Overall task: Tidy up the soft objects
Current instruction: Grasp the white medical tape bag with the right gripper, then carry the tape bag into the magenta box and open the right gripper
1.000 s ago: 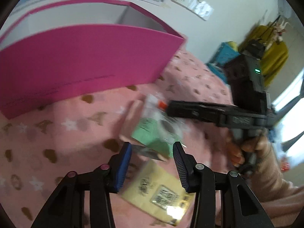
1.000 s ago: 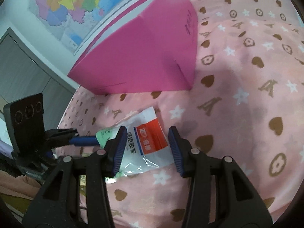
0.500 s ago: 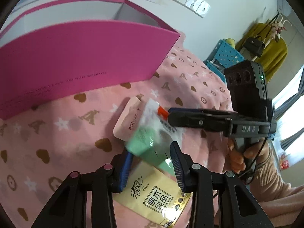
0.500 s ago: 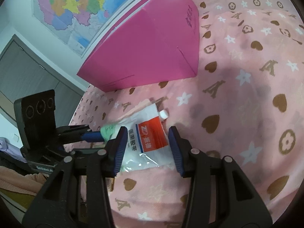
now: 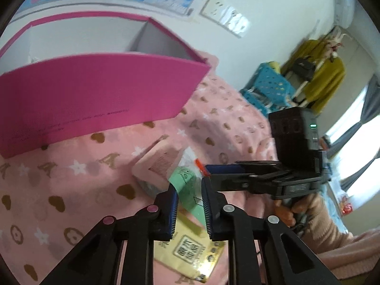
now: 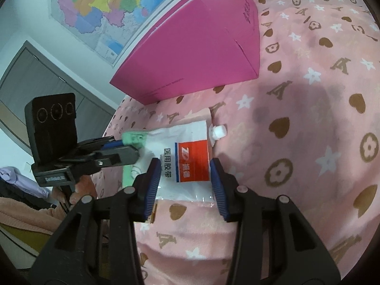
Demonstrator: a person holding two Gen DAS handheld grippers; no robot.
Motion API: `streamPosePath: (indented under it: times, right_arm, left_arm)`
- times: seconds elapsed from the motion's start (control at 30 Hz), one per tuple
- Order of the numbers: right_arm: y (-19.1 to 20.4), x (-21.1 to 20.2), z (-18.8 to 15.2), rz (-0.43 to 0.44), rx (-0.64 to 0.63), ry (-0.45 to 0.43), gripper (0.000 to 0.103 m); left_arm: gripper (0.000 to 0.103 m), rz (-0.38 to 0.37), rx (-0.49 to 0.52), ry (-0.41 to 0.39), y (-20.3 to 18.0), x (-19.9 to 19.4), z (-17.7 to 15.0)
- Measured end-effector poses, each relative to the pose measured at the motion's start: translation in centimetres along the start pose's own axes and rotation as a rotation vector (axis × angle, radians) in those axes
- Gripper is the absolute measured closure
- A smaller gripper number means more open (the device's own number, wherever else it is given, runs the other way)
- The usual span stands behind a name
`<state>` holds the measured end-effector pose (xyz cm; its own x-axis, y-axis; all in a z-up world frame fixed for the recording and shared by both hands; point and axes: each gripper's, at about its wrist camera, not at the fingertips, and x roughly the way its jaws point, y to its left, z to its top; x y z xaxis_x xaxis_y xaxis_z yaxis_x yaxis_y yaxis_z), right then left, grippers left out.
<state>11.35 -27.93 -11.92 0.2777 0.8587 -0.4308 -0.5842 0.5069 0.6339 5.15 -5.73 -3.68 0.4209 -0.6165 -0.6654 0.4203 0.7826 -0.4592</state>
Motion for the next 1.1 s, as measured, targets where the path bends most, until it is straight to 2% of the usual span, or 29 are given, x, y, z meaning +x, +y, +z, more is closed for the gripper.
streamPosePath:
  times: [0.17, 0.2, 0.27, 0.47, 0.53, 0.7, 0.87, 1.0, 1.1]
  right_arm:
    - [0.2, -0.6, -0.2, 0.057, -0.008, -0.013, 0.058]
    - [0.3, -0.6, -0.3, 0.062, -0.008, -0.011, 0.061]
    - [0.6, -0.9, -0.5, 0.064, -0.008, -0.025, 0.074]
    - [3.3, -2.6, 0.4, 0.055, -0.076, -0.084, 0.084]
    - [4.2, -2.9, 1.1, 0.049, -0.098, -0.098, 0.093]
    - [6.4, -4.1, 3.5, 0.016, -0.183, -0.153, 0.096]
    - [7.7, -5.1, 7.4, -0.018, -0.244, -0.211, 0.097]
    - [7.6, -5.1, 10.6, -0.049, -0.254, -0.244, 0.097]
    - [6.8, -4.5, 12.4, -0.066, -0.238, -0.244, 0.099]
  left_arm:
    - [0.090, -0.055, 0.005, -0.017, 0.1, -0.9, 0.0]
    - [0.090, -0.065, -0.003, -0.025, 0.3, -1.1, 0.1]
    - [0.090, -0.057, -0.003, -0.040, 0.2, -1.3, 0.3]
    - [0.091, -0.066, -0.002, -0.063, -0.3, -2.2, 1.7]
    - [0.091, -0.077, 0.014, -0.084, -0.7, -2.9, 2.5]
    - [0.091, -0.041, 0.080, -0.140, -1.8, -4.7, 5.2]
    - [0.090, 0.009, 0.146, -0.197, -2.6, -5.9, 9.0]
    - [0.089, 0.055, 0.147, -0.230, -2.1, -5.4, 12.3]
    - [0.088, 0.091, 0.113, -0.220, -0.5, -3.8, 14.3]
